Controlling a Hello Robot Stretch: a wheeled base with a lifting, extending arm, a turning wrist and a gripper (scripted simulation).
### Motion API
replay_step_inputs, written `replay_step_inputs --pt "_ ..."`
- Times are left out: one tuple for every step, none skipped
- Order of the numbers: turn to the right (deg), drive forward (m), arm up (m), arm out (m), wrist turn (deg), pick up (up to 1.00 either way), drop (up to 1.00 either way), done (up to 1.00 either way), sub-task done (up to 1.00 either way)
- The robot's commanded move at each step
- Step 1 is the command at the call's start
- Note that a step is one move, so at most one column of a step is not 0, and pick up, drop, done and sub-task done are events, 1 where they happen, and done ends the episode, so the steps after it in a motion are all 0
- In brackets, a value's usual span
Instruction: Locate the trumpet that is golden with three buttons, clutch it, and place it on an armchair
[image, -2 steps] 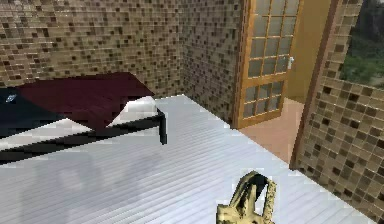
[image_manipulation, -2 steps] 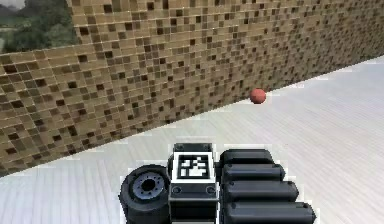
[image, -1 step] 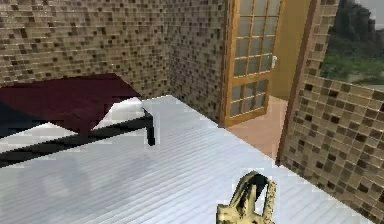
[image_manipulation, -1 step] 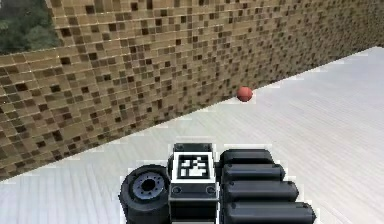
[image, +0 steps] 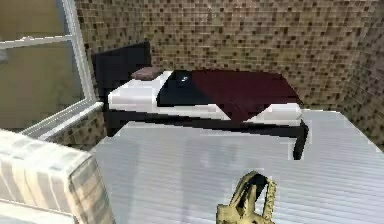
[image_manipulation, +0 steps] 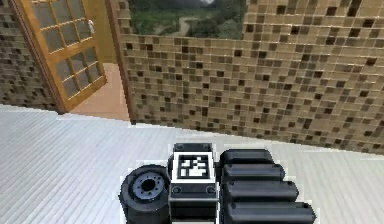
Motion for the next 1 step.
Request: replay_step_inputs --pt "-45.0 0.0 0.0 0.0 0.0 0.0 0.0 0.0 0.0"
